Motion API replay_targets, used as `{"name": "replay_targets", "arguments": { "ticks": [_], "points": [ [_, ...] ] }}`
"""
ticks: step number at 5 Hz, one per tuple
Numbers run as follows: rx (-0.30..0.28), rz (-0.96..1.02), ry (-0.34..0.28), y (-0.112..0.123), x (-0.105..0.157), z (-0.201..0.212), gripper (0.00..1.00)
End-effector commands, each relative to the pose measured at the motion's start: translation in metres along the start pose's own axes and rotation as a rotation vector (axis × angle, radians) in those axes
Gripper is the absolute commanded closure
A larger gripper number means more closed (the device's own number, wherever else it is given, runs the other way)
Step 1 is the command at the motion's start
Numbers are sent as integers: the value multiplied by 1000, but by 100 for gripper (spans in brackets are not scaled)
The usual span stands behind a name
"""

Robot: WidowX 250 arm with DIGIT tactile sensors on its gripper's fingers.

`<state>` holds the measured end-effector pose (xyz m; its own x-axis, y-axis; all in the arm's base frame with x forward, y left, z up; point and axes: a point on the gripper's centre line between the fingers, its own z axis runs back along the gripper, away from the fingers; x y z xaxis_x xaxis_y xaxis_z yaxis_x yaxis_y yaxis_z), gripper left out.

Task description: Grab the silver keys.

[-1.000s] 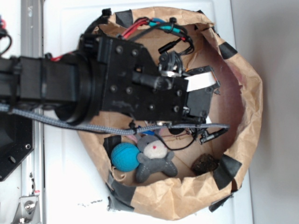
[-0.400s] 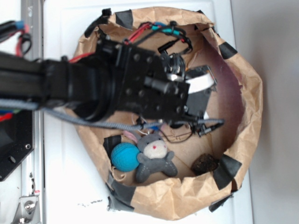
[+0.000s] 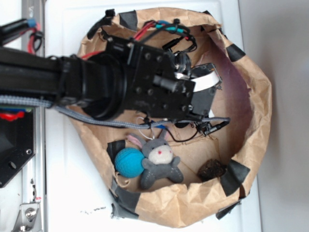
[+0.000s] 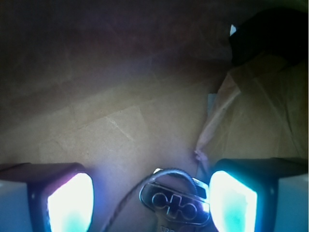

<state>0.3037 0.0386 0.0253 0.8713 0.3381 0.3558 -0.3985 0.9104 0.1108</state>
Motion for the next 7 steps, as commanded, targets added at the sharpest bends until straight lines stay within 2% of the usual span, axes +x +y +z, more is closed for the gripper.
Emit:
{"name": "replay_targets", "arguments": {
  "ticks": [1,4,7],
  "points": [
    [-19,21,-38,19,-22,15,100],
    [-17,-7,-45,23,-34,16,100],
    [-15,-7,-35,16,-17,15,100]
  ]
}}
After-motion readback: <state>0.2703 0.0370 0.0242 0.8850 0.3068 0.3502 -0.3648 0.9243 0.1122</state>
